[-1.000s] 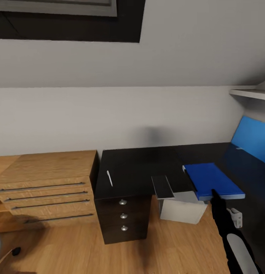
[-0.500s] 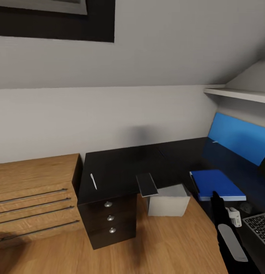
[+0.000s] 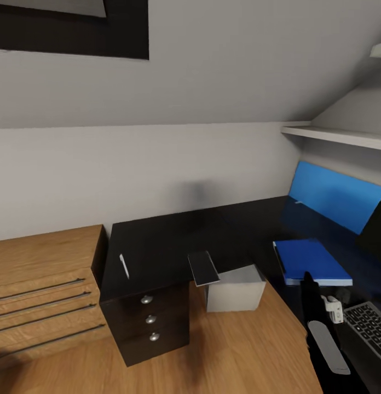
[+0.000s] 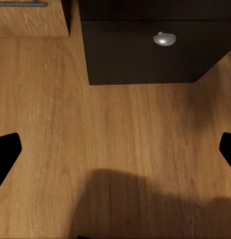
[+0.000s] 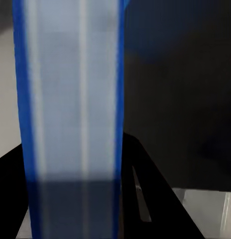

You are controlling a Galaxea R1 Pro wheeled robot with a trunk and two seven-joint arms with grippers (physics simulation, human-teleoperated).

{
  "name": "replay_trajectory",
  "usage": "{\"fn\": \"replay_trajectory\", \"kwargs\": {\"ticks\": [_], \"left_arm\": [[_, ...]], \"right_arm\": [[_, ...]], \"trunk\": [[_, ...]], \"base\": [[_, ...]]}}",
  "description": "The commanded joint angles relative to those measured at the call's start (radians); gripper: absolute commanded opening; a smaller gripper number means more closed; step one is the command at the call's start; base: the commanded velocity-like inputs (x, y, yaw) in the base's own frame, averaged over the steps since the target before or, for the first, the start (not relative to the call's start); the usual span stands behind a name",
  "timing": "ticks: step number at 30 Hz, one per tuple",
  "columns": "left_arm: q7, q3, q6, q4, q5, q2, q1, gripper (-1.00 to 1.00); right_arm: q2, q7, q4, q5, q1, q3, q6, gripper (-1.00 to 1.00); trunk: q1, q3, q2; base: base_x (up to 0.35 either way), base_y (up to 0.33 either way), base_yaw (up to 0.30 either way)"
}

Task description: In the bedroom, organize the workspace by keeping the computer under the desk, ensuring the monitor is on the desk, placing the keyboard on the desk next to the monitor, placing the mouse on the desk next to the keyboard, moving the folder from the swivel chair onto the desk next to the mouse, stacking the notebook on top of the folder with the pen on top of the notebook, and positioning the swivel chair next to the desk.

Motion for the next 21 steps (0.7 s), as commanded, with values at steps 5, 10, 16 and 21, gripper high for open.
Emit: {"fn": "replay_trajectory", "kwargs": {"ticks": [5,10,16,21], "left_arm": [[-0.007,0.008,-0.002,0.0,-0.006,-0.001,-0.001,1.0],[-0.007,0.008,-0.002,0.0,-0.006,-0.001,-0.001,1.0],[-0.007,0.008,-0.002,0.0,-0.006,-0.002,-0.001,1.0],[-0.005,0.01,-0.002,0.0,0.0,0.0,-0.001,1.0]], "right_arm": [[-0.002,0.023,0.002,-0.007,-0.001,0.002,-0.001,-1.0],[0.003,0.027,0.002,-0.009,-0.001,0.001,-0.006,-1.0],[0.021,0.031,0.002,-0.009,-0.001,0.003,-0.008,-1.0],[0.034,0.019,0.058,-0.004,-0.096,0.004,-0.034,-1.0]], "trunk": [[0.001,-0.001,-0.001],[0.001,-0.001,-0.001],[0.001,-0.001,-0.001],[0.001,-0.001,-0.001]], "base": [[0.308,0.0,-0.001],[0.326,0.0,0.0],[0.327,0.0,0.0],[0.131,0.0,0.0]]}}
